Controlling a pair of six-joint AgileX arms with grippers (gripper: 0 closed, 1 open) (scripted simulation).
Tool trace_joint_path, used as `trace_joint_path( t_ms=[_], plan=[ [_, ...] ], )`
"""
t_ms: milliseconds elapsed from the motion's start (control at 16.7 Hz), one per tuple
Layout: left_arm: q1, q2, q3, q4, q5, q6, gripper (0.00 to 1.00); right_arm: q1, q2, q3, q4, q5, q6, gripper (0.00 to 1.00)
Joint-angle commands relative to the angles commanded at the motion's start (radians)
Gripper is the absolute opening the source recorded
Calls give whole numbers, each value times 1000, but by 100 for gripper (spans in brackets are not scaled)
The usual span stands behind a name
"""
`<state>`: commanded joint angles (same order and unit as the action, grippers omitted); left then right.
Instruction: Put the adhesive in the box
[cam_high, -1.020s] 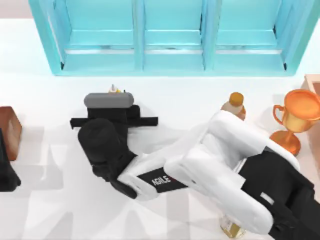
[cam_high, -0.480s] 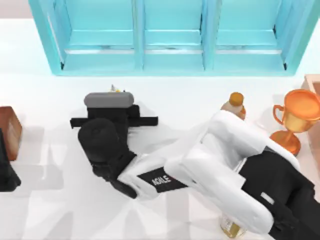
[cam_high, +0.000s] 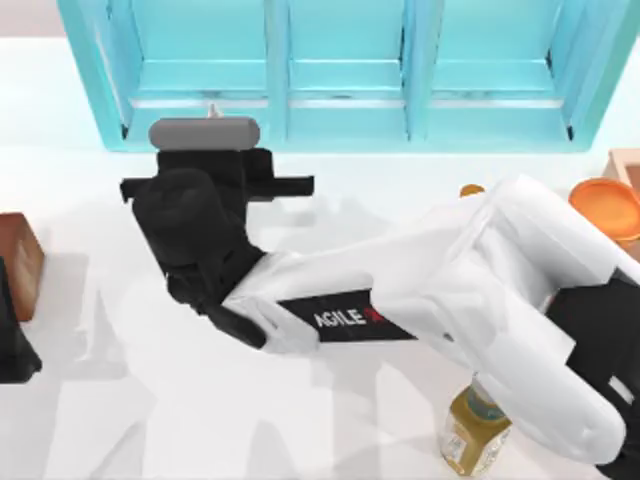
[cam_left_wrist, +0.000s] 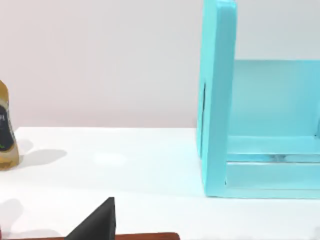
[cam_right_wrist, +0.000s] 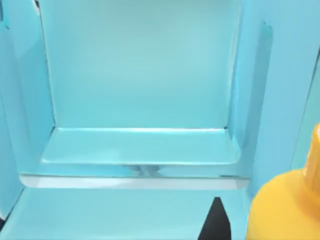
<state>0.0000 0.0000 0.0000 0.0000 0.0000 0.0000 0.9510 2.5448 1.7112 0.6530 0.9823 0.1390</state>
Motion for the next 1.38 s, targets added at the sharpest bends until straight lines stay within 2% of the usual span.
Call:
trace_joint_path(
  t_ms=[480,660,960,1380],
  plan=[
    [0,0,0,0,0,0,100,-3,-46,-2,-42,-9,-3,0],
    [0,0,0,0,0,0,100,-34,-102,14,-90,-83,-89,0],
    [0,0,0,0,0,0,100,-165,-279,45,-290,-353,-417,0],
    [0,0,0,0,0,0,100,-506,-540,33,-761,-917,-1102,0]
  ],
)
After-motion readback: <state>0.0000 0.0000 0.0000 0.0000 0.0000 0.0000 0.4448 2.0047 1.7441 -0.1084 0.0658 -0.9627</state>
